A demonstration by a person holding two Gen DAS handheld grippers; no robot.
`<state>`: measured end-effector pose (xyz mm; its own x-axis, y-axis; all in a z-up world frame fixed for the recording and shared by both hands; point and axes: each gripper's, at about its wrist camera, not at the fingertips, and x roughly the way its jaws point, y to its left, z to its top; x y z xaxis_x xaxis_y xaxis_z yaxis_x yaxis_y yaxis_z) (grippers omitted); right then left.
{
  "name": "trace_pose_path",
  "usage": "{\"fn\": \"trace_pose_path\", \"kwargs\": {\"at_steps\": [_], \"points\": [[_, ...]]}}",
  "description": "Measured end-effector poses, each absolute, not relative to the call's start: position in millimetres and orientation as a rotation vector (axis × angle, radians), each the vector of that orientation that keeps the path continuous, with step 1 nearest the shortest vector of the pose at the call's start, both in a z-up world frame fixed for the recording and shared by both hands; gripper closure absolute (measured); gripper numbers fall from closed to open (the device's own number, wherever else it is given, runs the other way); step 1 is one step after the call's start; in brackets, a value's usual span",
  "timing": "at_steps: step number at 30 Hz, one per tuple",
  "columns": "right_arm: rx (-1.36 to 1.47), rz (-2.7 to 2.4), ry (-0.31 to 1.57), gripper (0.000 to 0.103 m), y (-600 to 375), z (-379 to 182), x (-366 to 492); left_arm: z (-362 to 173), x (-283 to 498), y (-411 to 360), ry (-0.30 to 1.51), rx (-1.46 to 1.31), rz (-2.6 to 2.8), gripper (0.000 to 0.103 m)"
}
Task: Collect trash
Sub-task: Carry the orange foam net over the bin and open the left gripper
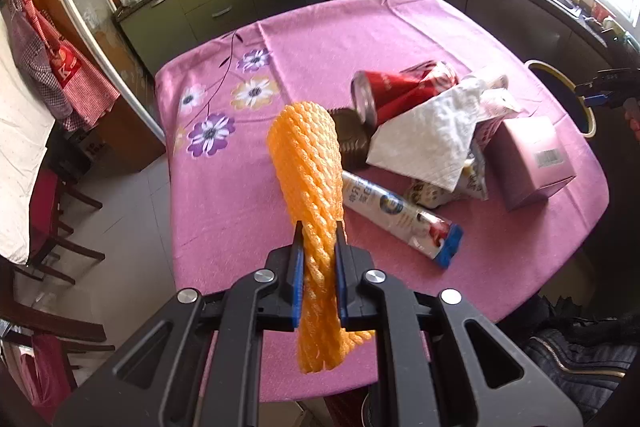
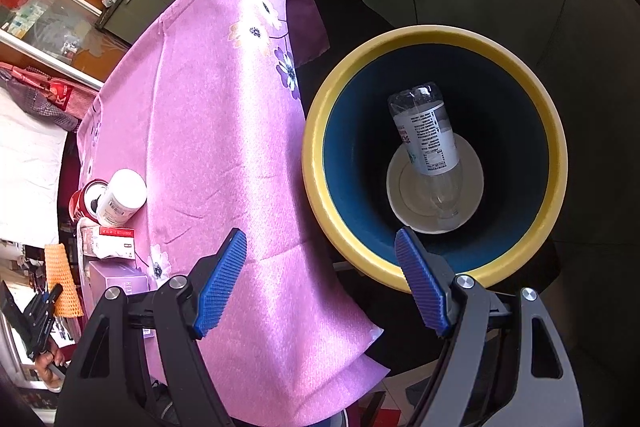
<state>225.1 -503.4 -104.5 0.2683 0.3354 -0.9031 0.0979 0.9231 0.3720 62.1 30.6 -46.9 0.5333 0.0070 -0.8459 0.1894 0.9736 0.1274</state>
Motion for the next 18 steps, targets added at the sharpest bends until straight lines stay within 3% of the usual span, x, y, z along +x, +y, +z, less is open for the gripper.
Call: {"fn": "trace_pose_path", "kwargs": {"at_steps": [9,18], "points": [[0.367,0.102,1.211,0.027,-528,-75,200,8,98,-94,0.91,0.294,-0.504,0.091],[0.42,0.037,1.131,0.027,-589,-62,144,-8,157,-286,0.96,0.445,-0.813,0.091]]}}
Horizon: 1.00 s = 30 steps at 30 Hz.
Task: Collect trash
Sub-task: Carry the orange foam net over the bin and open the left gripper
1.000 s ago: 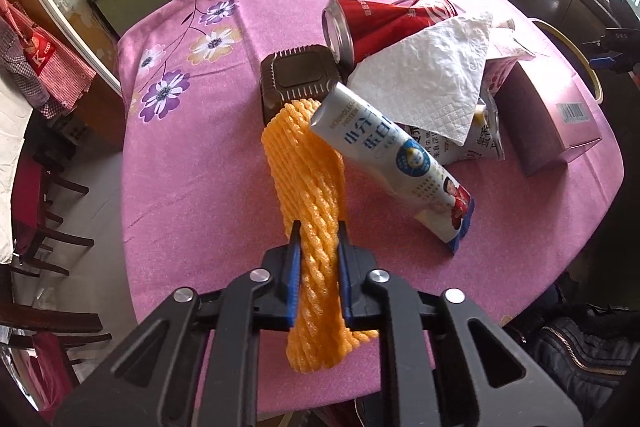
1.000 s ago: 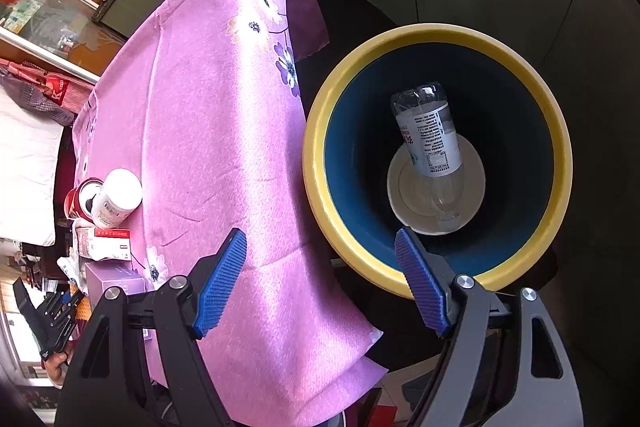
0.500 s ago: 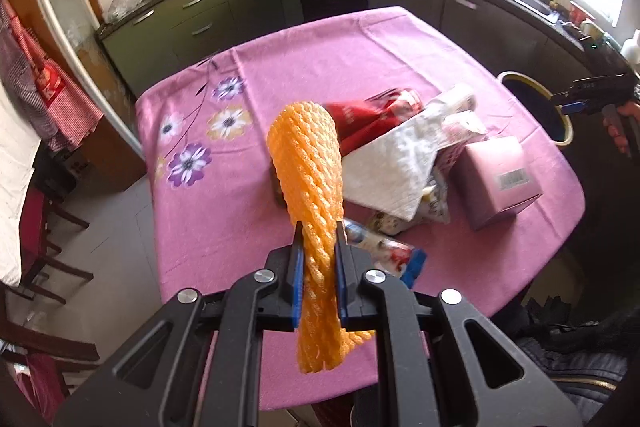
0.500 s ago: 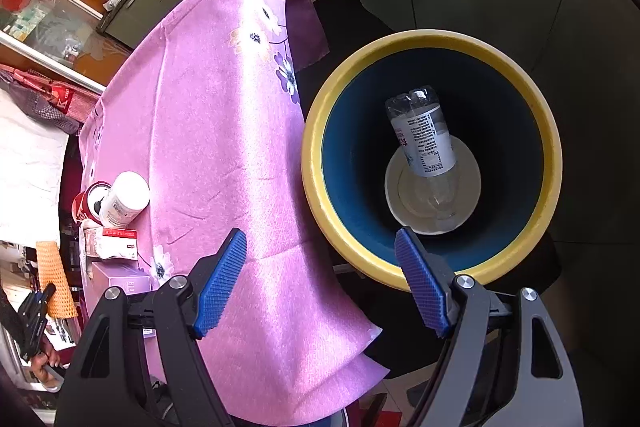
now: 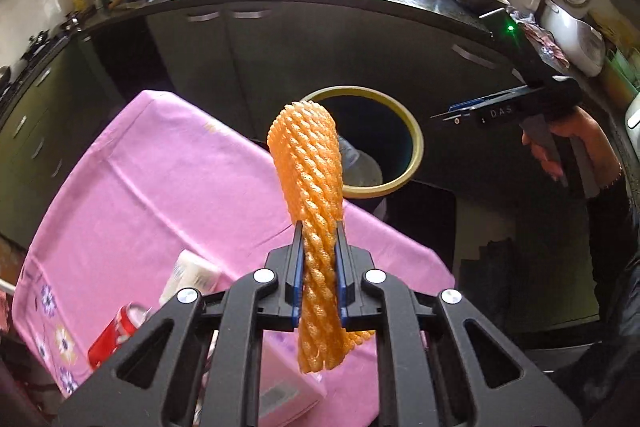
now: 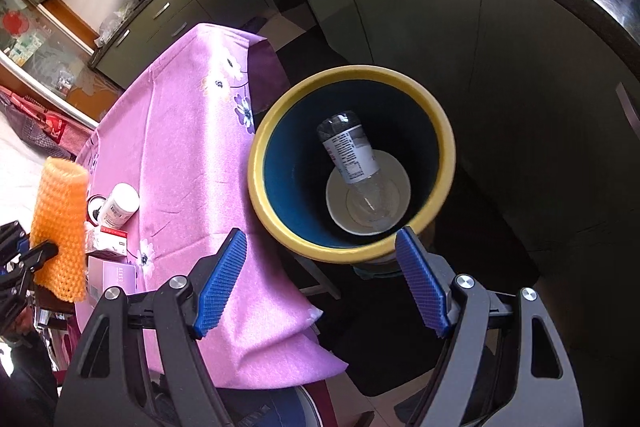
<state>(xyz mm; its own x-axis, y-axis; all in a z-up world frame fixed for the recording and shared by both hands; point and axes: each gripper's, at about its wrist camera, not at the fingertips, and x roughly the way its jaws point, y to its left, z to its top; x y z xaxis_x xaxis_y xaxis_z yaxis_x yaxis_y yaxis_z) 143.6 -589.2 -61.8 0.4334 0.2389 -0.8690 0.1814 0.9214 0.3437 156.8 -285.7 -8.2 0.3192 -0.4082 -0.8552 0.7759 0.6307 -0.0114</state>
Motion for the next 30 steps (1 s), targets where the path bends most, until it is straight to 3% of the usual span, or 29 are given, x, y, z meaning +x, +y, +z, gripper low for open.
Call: {"fn": "trace_pose_path", "kwargs": {"at_steps": [9,12,15,19,21,30], "points": [[0.501,-0.013,1.109,0.027,-637,-71,100,-71,218,-419,1.035,0.496,-0.839,0.09],[0.518,-0.021,1.108,0.027,-646,-74,92,-86,236,-437,1.044,0.478,-0.8,0.082],[0.524,-0.021,1.105,0.026,-648,-75,90,-91,247,-443,1.029,0.457,-0.755,0.064],[0.516,-0.008,1.106,0.026,-641,-74,91,-87,253,-432,1.029,0.419,-0.748,0.056],[0.508,-0.002,1.108,0.026,-638,-73,93,-78,250,-420,1.018,0.397,-0.753,0.046],[0.467,0.022,1.095,0.026,-612,-59,99,-29,236,-380,0.919,0.3,-0.792,0.041]]}}
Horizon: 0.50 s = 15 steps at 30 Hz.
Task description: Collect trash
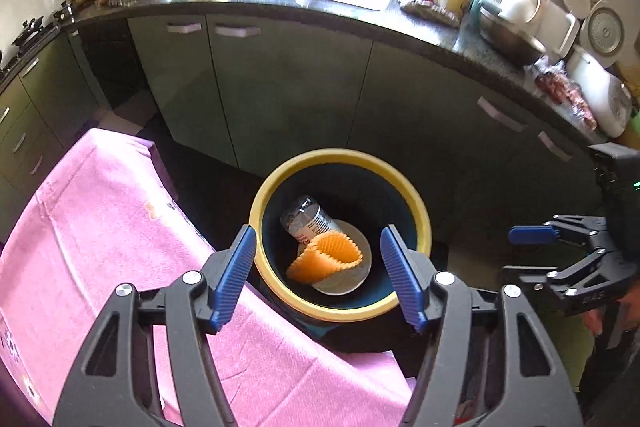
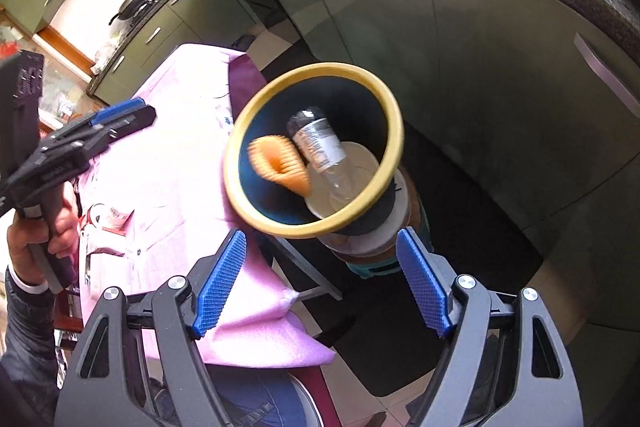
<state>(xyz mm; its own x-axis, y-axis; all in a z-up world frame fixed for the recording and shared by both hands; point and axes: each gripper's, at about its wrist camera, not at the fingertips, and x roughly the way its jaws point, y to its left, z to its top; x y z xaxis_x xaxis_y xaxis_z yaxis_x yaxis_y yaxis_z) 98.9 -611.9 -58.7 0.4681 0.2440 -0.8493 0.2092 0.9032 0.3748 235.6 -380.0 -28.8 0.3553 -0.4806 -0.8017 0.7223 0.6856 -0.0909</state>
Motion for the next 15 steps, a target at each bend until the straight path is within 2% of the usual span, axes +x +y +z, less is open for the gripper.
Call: {"fn": "trace_pose_path", "kwargs": {"at_steps": [1,5,8,15], "points": [[0.455,0.026,1.096,0.026,-608,-57,99,-19,231,-371,0.897,0.284,-0.8,0.041],[0.416,0.062,1.098,0.026,-588,-50,101,17,207,-316,0.786,0.201,-0.782,0.022],[0.383,0.106,1.106,0.025,-566,-46,107,39,184,-262,0.693,0.148,-0.712,0.014],[0.241,0.271,1.147,0.021,-483,-39,128,59,133,-139,0.626,0.047,-0.504,0.008]]}}
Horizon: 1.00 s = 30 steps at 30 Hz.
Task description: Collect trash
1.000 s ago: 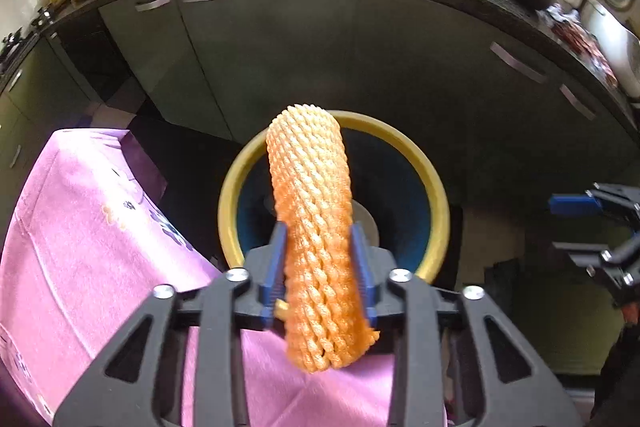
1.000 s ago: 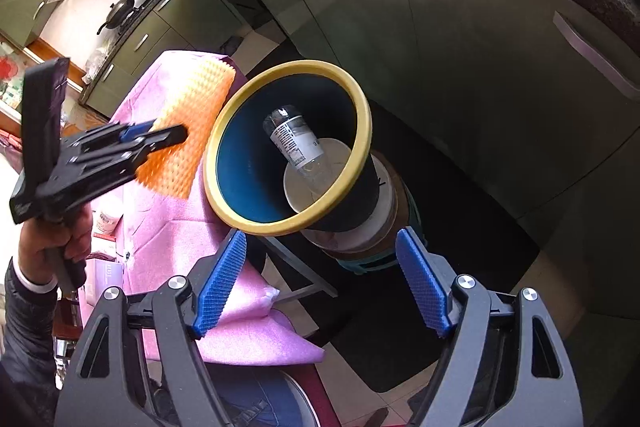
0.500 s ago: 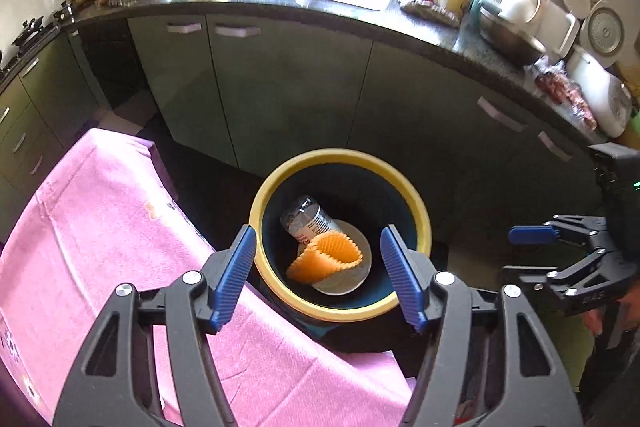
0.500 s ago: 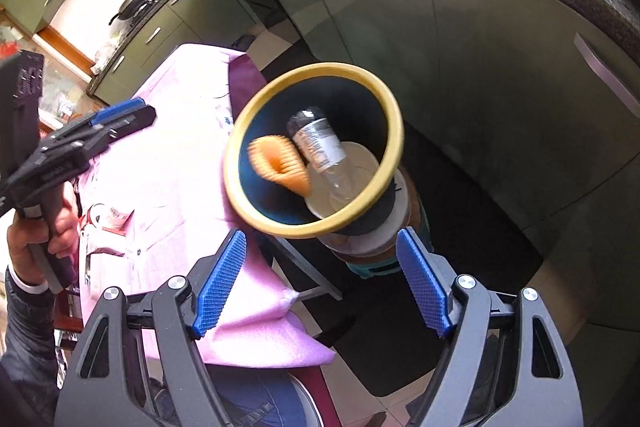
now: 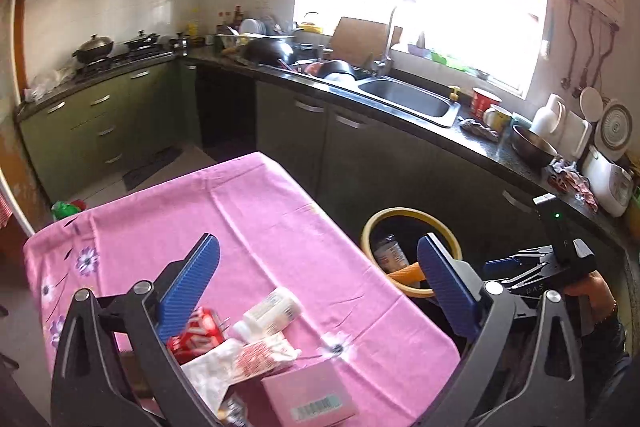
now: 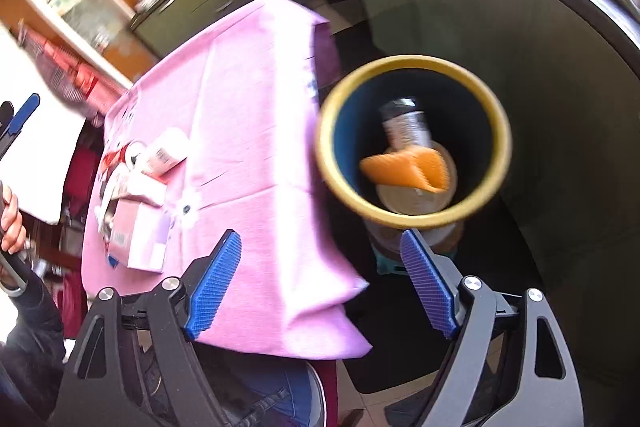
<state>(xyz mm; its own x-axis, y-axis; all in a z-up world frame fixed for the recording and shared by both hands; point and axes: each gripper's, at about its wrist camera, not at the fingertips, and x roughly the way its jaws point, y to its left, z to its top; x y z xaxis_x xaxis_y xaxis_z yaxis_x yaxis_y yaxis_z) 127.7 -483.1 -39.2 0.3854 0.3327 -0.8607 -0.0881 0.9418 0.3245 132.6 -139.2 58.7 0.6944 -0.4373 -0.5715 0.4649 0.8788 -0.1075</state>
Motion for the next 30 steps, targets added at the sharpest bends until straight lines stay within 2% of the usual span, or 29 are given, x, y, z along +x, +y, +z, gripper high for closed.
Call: {"fn": "trace_pose_path", "kwargs": {"at_steps": [5,8,14,19,30], "points": [[0.04,0.58,1.096,0.013,-396,-22,133,47,103,-70,0.636,-0.001,-0.398,0.007],[-0.174,0.816,1.038,0.008,-336,-12,124,37,88,-36,0.655,-0.041,-0.355,0.007],[-0.469,1.017,1.016,0.007,-260,-22,128,17,63,3,0.67,-0.074,-0.271,0.007],[-0.619,1.068,1.081,0.007,-240,-48,152,8,47,17,0.688,-0.09,-0.234,0.007],[-0.694,1.199,1.207,0.007,-214,-75,173,-10,46,34,0.739,-0.125,-0.166,0.007]]}}
